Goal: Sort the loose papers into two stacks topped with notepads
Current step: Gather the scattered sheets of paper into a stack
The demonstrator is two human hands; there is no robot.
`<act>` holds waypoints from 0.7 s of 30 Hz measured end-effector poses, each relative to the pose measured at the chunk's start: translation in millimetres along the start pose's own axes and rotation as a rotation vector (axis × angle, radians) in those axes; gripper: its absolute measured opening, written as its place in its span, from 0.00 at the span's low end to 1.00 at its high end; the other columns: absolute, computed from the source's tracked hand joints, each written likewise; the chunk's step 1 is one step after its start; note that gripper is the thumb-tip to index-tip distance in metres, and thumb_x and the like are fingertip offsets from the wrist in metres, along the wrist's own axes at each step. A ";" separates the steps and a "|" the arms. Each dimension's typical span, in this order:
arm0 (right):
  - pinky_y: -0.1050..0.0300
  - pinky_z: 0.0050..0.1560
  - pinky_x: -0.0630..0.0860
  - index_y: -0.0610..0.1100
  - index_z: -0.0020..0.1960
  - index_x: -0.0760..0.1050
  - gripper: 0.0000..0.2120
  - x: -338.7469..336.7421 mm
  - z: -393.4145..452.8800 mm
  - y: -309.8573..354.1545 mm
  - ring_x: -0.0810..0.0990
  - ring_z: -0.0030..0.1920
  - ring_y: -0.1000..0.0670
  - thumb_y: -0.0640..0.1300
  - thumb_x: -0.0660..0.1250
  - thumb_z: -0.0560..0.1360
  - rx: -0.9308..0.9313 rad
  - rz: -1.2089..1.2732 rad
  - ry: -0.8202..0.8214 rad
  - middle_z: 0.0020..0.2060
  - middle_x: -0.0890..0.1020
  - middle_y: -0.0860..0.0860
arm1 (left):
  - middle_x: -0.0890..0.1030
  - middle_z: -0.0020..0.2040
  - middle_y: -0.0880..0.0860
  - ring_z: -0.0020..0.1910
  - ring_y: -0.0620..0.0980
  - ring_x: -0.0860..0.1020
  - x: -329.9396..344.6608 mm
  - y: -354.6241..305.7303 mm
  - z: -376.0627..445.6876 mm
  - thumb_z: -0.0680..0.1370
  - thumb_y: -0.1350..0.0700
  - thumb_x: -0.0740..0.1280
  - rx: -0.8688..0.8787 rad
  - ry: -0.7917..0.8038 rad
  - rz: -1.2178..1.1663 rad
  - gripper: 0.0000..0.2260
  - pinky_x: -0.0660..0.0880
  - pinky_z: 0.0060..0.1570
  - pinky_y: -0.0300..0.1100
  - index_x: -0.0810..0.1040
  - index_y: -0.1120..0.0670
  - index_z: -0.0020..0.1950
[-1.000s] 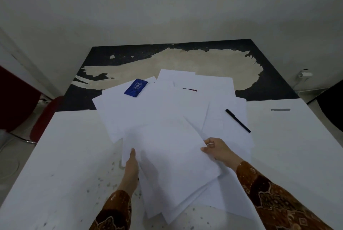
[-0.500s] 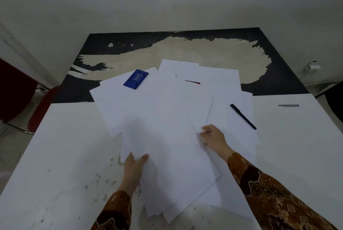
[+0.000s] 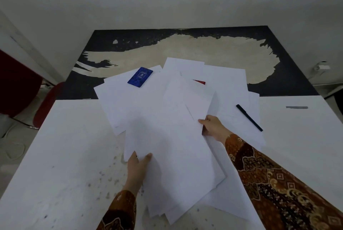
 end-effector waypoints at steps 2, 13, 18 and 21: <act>0.43 0.53 0.79 0.36 0.50 0.71 0.07 -4.1 0.8 2.6 0.80 0.49 0.39 0.40 0.62 0.78 -0.051 -0.078 -0.030 0.48 0.78 0.39 | 0.79 0.56 0.55 0.55 0.59 0.77 0.2 -0.2 0.6 0.75 0.57 0.70 0.001 -0.004 0.000 0.13 0.75 0.58 0.58 0.73 0.54 0.58; 0.58 0.38 0.72 0.41 0.52 0.71 0.11 -100.3 -42.0 25.8 0.73 0.37 0.49 0.31 0.54 0.75 -0.171 0.564 -0.681 0.40 0.75 0.48 | 0.78 0.58 0.58 0.57 0.60 0.76 -1.7 -0.6 0.6 0.74 0.57 0.71 -0.012 -0.020 0.031 0.19 0.74 0.60 0.59 0.73 0.60 0.64; 0.60 0.29 0.61 0.42 0.39 0.67 0.09 -74.9 -52.5 -14.0 0.67 0.28 0.50 0.30 0.57 0.74 -0.070 0.220 -0.286 0.31 0.70 0.46 | 0.80 0.55 0.57 0.54 0.59 0.78 -0.9 3.2 4.9 0.75 0.59 0.70 -0.023 -0.007 0.029 0.16 0.77 0.56 0.55 0.75 0.59 0.62; 0.60 0.30 0.65 0.40 0.46 0.72 0.04 -47.9 -60.9 -39.9 0.71 0.32 0.49 0.34 0.59 0.76 -0.072 -0.197 -0.093 0.36 0.75 0.45 | 0.79 0.57 0.58 0.55 0.60 0.77 -0.4 4.3 4.9 0.77 0.58 0.67 -0.052 -0.015 -0.007 0.14 0.76 0.56 0.54 0.75 0.60 0.62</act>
Point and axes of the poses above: each hand's wrist, its own z-axis towards the middle knuckle, its own x-axis out of the palm, y = z × x, the point moved 6 cm from there along z, towards the middle knuckle
